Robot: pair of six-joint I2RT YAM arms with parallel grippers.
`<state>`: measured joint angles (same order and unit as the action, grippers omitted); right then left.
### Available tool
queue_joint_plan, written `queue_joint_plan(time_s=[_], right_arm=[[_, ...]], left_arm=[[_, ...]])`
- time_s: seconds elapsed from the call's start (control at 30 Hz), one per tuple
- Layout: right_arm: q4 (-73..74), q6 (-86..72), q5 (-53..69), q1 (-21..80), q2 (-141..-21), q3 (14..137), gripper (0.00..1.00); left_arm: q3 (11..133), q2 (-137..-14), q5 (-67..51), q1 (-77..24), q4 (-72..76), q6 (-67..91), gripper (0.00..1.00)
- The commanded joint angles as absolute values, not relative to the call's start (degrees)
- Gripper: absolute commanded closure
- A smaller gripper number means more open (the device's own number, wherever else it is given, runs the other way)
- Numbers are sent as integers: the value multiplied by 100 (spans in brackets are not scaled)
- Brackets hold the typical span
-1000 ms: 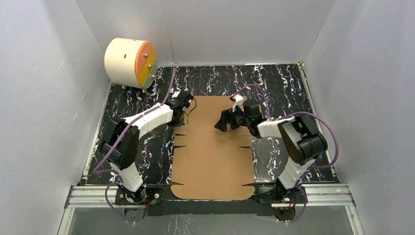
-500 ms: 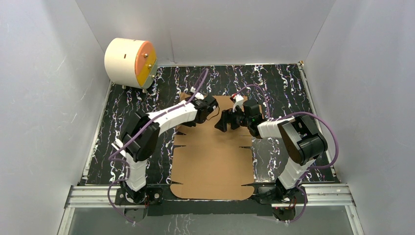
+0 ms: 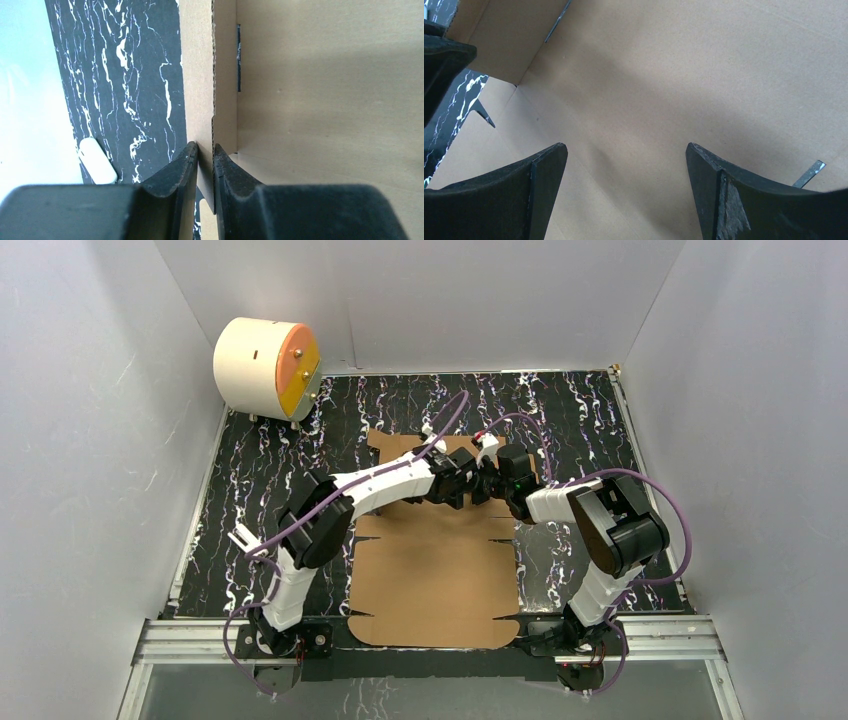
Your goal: Fold the paper box
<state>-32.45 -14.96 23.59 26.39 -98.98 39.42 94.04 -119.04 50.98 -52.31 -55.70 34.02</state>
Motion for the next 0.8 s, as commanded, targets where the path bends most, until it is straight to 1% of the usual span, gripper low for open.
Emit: queue_joint_plan(time_s=[0.0, 0.53, 0.77], right_arm=[[-3101, -1529, 2163, 2672, -9879, 3773, 1], [-3105, -1546, 2171, 2672, -9811, 3747, 1], [-3098, -1545, 2216, 2672, -9783, 3753, 1]], left_arm=[[9619, -11994, 5080, -5315, -5599, 3629, 83], [9640, -12022, 4855, -5462, -5272, 3626, 82], [9286, -11551, 4922, -5438, -4962, 3545, 80]])
